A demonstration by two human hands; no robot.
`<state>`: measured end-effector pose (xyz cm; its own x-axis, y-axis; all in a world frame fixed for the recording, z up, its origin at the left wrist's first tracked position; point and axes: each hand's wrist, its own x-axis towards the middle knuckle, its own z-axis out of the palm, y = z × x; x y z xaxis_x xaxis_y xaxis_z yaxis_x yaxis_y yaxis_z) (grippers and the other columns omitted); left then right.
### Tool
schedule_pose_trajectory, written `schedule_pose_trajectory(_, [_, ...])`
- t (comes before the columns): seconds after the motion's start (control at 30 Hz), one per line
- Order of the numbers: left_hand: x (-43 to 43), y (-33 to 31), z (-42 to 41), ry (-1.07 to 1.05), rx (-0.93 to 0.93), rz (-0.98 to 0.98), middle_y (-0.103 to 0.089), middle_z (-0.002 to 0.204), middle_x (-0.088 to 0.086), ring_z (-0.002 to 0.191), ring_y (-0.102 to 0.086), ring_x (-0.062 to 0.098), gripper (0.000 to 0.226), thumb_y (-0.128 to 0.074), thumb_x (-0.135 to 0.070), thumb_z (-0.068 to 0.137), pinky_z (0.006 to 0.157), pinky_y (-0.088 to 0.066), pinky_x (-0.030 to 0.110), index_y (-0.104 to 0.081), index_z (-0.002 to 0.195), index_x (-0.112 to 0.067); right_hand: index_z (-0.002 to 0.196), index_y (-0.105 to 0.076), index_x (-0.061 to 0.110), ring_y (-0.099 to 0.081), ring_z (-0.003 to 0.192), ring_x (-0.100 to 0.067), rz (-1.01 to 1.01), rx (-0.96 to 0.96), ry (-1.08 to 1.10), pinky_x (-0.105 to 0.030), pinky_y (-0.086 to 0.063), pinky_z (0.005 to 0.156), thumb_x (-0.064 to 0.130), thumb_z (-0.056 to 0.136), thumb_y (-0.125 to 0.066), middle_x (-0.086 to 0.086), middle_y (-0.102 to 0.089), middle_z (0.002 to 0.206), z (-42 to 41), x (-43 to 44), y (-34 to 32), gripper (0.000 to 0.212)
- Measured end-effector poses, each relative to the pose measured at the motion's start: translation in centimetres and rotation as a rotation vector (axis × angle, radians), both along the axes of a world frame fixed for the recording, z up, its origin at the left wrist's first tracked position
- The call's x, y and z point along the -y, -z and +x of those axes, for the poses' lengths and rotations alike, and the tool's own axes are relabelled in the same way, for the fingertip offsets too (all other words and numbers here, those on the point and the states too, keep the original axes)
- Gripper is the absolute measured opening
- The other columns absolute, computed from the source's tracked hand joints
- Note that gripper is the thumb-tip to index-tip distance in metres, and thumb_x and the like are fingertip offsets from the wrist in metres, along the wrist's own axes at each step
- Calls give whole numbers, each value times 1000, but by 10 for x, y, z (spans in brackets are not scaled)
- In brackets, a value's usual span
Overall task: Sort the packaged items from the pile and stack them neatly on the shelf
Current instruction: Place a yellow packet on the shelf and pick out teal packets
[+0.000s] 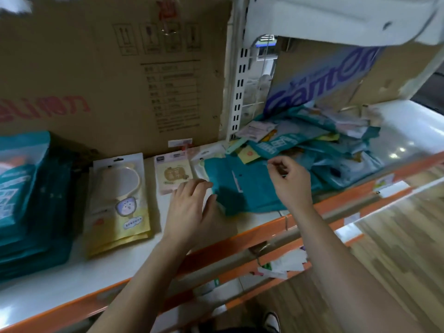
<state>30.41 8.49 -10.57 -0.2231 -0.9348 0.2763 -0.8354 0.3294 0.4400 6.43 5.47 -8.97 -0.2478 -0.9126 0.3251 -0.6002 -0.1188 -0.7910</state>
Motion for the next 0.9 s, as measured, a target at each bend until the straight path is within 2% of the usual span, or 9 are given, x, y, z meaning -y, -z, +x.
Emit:
schedule_pose_trajectory(0.13, [3, 0, -42, -103, -107, 176, -53, 134, 2, 121, -49, 18, 35, -45, -37, 101, 97, -44, 31, -52, 132, -21, 95, -68, 17, -60, 78, 1, 8, -34, -83, -6, -40, 67, 24, 93, -63, 7, -66, 84, -37, 2, 4, 8])
schedule_pose_trajectory(0.27, [7, -2, -68, -272, -225, 272, -56, 129, 3, 116, -54, 17, 34, -54, -33, 97, 96, -51, 36, -53, 129, -21, 95, -67, 18, -57, 81, 11, 20, -46, -184, -5, -41, 66, 20, 94, -62, 10, -64, 85, -69, 8, 3, 6])
schedule_pose_trajectory(0.33, [11, -5, -75, -364, -346, 321, -58, 127, 3, 114, -58, 18, 38, -58, -32, 95, 90, -56, 37, -52, 131, -20, 96, -67, 17, -57, 82, 11, 25, -46, -234, -5, -40, 66, 18, 94, -61, 8, -65, 86, -82, 11, 4, 6])
schedule_pose_trajectory(0.5, [15, -9, -93, -531, -648, 431, -65, 121, 4, 103, -65, 15, 51, -68, -28, 91, 74, -59, 29, -50, 137, -15, 97, -68, 19, -58, 82, 8, 65, -23, -341, -6, -40, 66, 20, 95, -61, 11, -65, 88, -102, 13, 8, 7])
schedule_pose_trajectory(0.63, [16, -2, -101, -630, -815, 464, -71, 110, 9, 94, -69, 17, 47, -77, -27, 83, 82, -60, 40, -61, 122, -8, 97, -67, 19, -60, 84, -1, 57, 48, -388, -10, -45, 71, 16, 94, -60, 10, -66, 89, -105, 14, 9, 8])
schedule_pose_trajectory(0.8, [19, -5, -102, -624, -708, 498, -71, 88, 6, 82, -69, 18, 22, -77, -27, 83, 78, -59, 35, -71, 96, -9, 96, -67, 21, -61, 84, -3, 74, 92, -402, -18, -49, 73, 16, 94, -60, 11, -66, 89, -105, 15, 11, 9])
schedule_pose_trajectory(0.9, [19, -7, -101, -570, -720, 508, -69, 89, 7, 88, -67, 22, 9, -72, -23, 87, 83, -57, 40, -66, 86, -15, 96, -68, 20, -63, 83, -8, 74, 117, -374, -26, -52, 75, 16, 94, -60, 8, -67, 85, -105, 17, 9, 9])
